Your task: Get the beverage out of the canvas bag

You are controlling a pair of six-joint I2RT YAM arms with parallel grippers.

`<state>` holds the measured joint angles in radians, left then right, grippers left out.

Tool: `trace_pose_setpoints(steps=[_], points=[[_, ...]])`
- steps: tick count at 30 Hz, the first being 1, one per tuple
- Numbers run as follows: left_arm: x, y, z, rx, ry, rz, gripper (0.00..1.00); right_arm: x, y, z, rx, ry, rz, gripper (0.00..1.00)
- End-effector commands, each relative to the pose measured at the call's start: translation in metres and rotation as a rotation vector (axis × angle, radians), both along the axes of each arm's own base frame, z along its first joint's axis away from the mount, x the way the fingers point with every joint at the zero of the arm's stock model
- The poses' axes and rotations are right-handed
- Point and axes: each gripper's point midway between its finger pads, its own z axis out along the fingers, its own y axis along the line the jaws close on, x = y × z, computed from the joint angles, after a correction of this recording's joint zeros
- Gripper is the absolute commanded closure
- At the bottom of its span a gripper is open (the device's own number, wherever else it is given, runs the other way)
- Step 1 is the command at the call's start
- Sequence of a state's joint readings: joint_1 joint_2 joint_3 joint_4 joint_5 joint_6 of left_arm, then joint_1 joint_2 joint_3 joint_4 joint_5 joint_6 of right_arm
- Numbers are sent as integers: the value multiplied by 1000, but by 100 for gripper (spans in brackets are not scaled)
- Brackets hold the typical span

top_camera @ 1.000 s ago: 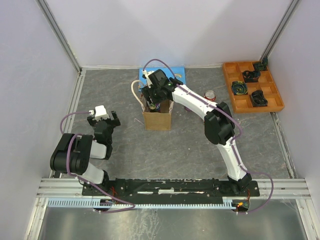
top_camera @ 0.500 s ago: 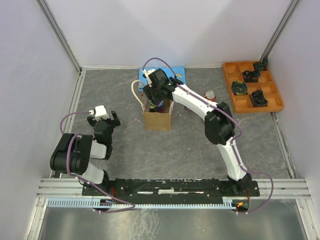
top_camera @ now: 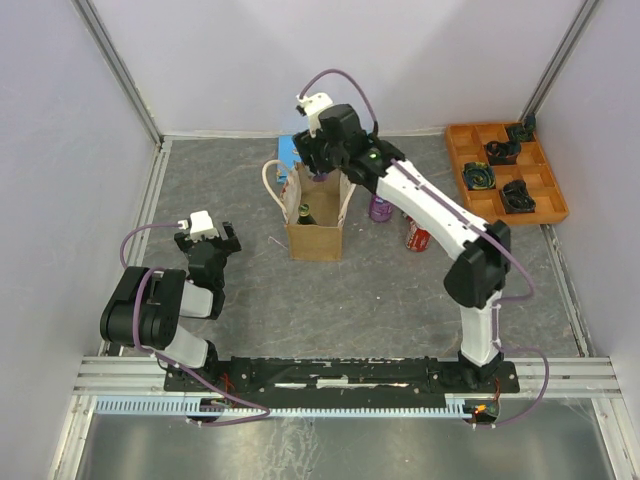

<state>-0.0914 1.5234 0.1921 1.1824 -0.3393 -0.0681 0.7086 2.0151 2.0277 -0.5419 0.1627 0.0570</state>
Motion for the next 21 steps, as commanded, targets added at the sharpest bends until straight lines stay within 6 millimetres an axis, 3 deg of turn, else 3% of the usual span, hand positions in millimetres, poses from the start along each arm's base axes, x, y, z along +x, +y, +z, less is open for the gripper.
trace_pose_setpoints(steps=[1,6,9,16,21], points=[[8,4,19,31,-59,16,1,-6,-22,127,177,-282,-47,100],[8,3,19,30,-60,15,1,-20,-63,167,196,-386,-150,100],[8,4,19,31,-60,16,1,-27,-100,176,173,-421,-274,100],[8,3,19,30,-60,15,1,-43,-178,145,155,-362,-484,100],[8,3,19,30,-60,15,1,-55,-204,108,137,-292,-543,100]])
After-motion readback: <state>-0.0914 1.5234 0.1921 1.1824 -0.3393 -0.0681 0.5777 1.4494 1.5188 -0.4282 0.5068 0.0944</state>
